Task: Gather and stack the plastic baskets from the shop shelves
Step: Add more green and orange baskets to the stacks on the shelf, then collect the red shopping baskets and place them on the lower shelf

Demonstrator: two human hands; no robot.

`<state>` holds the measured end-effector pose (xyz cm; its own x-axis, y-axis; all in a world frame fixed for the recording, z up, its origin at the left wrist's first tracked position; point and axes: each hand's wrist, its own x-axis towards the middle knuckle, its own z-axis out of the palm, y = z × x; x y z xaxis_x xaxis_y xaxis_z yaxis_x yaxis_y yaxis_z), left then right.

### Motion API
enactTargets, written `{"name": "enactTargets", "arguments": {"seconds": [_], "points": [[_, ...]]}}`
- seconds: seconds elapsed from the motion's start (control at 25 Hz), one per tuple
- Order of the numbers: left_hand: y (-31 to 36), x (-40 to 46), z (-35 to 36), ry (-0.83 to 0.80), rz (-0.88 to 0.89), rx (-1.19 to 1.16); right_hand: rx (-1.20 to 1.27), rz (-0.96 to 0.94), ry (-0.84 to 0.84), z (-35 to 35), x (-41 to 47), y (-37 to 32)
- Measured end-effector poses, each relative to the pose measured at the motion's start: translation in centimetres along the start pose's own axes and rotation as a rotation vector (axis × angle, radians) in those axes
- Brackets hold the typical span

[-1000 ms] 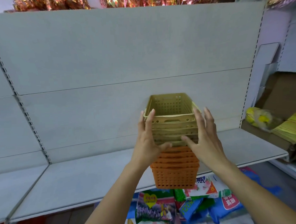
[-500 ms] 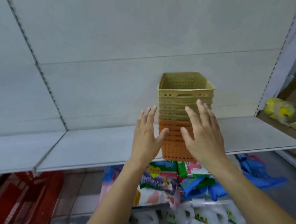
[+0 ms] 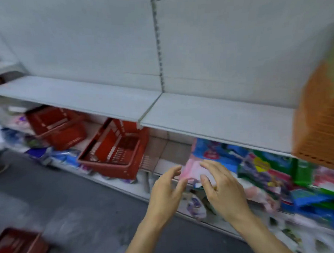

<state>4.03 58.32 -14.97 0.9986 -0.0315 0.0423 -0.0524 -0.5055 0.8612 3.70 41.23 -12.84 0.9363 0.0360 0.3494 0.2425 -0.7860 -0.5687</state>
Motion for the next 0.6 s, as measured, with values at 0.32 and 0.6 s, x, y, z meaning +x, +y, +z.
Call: {"name": "enactTargets", "arguments": {"seconds": [0.32,0.6], "points": [[-19.2,3.6,-18.0,0.157,-0.556,-0.222,0.356,0.288,-0.403,21.3,6.1,-10.8],[-27.7,11.9,-20.0,0.105,-0.919,-0.534,0.502,0.770,-0.493,31.6,11.9,-12.1]]}}
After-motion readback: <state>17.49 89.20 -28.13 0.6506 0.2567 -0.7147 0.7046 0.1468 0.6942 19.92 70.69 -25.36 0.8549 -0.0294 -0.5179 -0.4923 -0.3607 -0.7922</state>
